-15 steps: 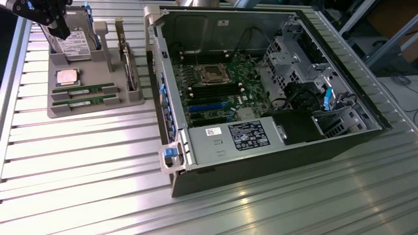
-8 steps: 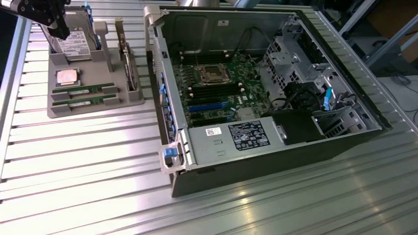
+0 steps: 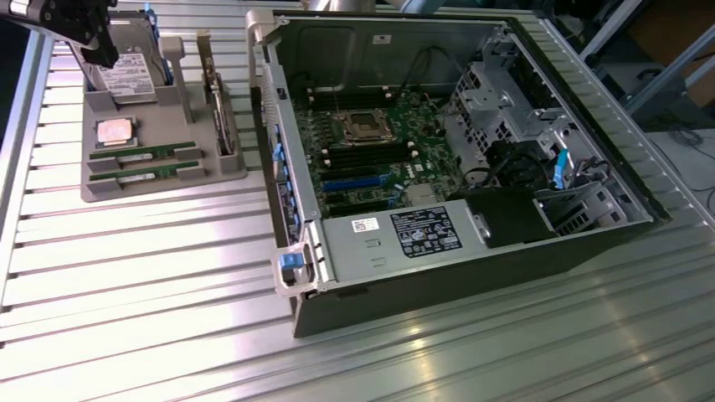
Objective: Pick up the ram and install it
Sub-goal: 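Pick up the ram and move it above insertion slot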
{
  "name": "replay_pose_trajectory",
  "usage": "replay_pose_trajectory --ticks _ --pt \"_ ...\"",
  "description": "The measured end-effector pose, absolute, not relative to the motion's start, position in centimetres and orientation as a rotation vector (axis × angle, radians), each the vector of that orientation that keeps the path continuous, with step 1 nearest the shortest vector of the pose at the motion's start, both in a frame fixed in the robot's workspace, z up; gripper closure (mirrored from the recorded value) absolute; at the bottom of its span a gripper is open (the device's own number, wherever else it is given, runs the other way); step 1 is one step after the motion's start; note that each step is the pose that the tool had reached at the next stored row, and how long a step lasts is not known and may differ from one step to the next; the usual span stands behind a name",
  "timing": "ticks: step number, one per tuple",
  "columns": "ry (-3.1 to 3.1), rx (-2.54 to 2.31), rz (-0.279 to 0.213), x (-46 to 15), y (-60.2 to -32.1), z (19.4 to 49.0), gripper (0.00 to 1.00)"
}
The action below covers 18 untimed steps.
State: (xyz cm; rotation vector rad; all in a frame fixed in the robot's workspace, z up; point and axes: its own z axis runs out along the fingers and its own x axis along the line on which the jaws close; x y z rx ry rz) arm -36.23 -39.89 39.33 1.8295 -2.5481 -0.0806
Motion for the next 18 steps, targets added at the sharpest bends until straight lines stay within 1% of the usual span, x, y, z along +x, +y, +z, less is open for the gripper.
replay_pose_trajectory --ticks 18 --pt "-2.378 2.04 -0.08 -36.24 -39.89 39.33 0.89"
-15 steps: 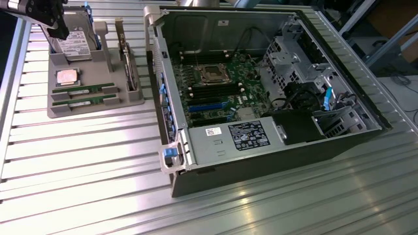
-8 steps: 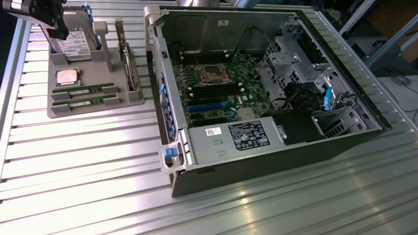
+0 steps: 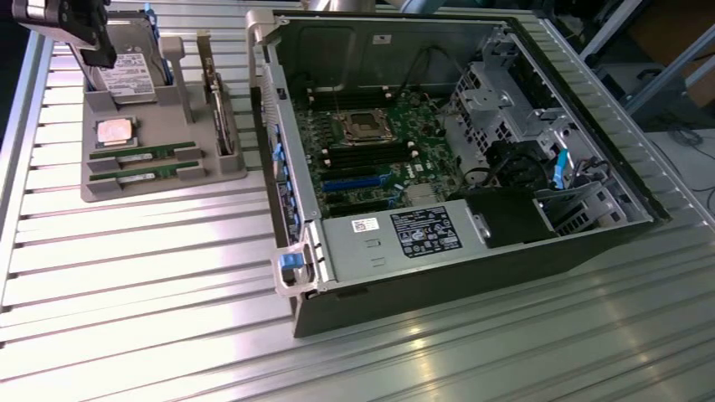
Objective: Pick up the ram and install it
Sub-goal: 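Pick up the ram and move it above insertion slot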
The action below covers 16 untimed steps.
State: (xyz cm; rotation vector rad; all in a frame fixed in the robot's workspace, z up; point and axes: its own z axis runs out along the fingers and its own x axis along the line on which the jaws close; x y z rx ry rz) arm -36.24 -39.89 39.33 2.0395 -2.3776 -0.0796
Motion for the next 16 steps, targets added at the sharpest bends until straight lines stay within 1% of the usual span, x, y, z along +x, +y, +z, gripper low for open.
replay_pose_trajectory --ticks 16 --pt "-2.172 2.25 -0.078 -36.23 -39.9 39.33 0.89"
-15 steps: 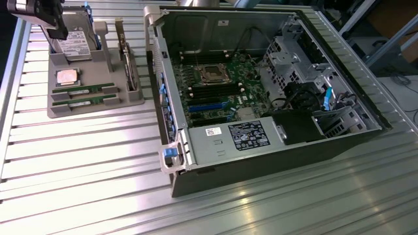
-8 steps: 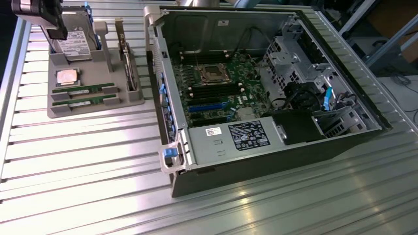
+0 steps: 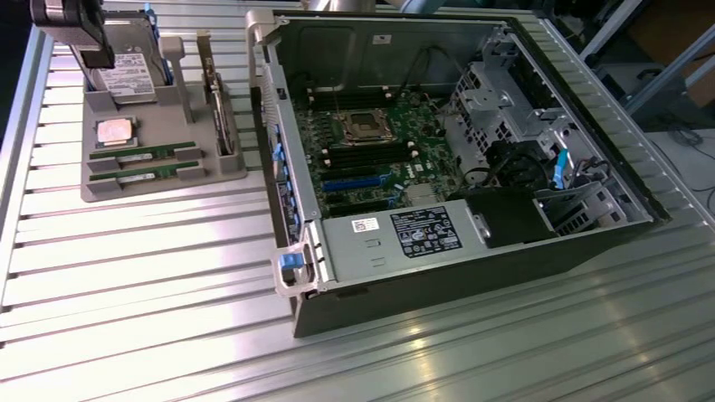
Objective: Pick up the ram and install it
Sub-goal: 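Pick up the ram and move it above insertion slot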
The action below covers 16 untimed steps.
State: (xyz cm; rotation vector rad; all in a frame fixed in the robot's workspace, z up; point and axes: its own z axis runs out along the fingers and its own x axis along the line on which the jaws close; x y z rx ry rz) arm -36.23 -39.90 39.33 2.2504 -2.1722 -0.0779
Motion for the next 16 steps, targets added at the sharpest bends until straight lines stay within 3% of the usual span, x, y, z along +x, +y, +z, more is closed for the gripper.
replay_pose_trajectory --ticks 16 --pt "-2.025 2.38 -0.076 -36.23 -39.9 39.33 0.89"
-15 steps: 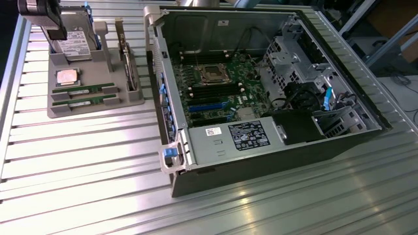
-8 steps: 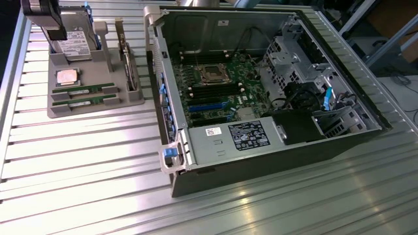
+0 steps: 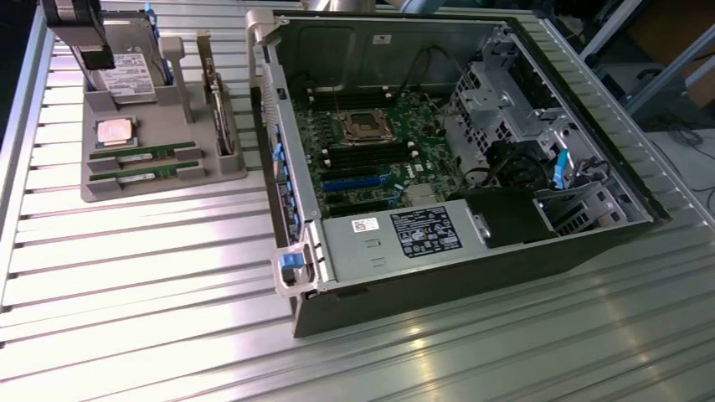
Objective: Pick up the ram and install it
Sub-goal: 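Pick up the ram and move it above insertion slot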
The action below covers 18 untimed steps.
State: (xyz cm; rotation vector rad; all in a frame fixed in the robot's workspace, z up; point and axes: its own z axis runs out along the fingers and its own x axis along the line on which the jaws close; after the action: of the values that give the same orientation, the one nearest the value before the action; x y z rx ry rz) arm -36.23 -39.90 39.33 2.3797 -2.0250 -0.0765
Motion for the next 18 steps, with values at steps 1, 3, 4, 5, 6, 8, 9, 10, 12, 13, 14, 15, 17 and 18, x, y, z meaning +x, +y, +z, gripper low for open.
replay_pose_trajectory --ticks 1,3,4,5,6,8,9,10,12,13,14,15,17,18 --pt "-2.016 2.387 -0.076 -36.23 -39.9 39.33 0.89" --pt "-1.995 2.404 -0.076 -36.23 -39.9 39.33 0.89" --pt "-1.974 2.421 -0.076 -36.23 -39.89 39.33 0.89" --pt "-1.951 2.439 -0.076 -36.23 -39.9 39.32 0.89" --pt "-1.937 2.45 -0.075 -36.24 -39.89 39.32 0.89" --pt "-1.905 2.474 -0.075 -36.23 -39.9 39.32 0.89" --pt "-1.896 2.481 -0.075 -36.23 -39.9 39.32 0.89" --pt "-1.885 2.489 -0.075 -36.23 -39.89 39.32 0.89" --pt "-1.862 2.506 -0.075 -36.23 -39.89 39.31 0.89" --pt "-1.853 2.512 -0.074 -36.23 -39.9 39.3 0.89" --pt "-1.834 2.525 -0.074 -36.23 -39.89 39.3 0.89" --pt "-1.82 2.535 -0.074 -36.23 -39.89 39.3 0.89" --pt "-1.79 2.556 -0.074 -36.23 -39.9 39.29 0.89" --pt "-1.777 2.565 -0.074 -36.23 -39.89 39.29 0.89"
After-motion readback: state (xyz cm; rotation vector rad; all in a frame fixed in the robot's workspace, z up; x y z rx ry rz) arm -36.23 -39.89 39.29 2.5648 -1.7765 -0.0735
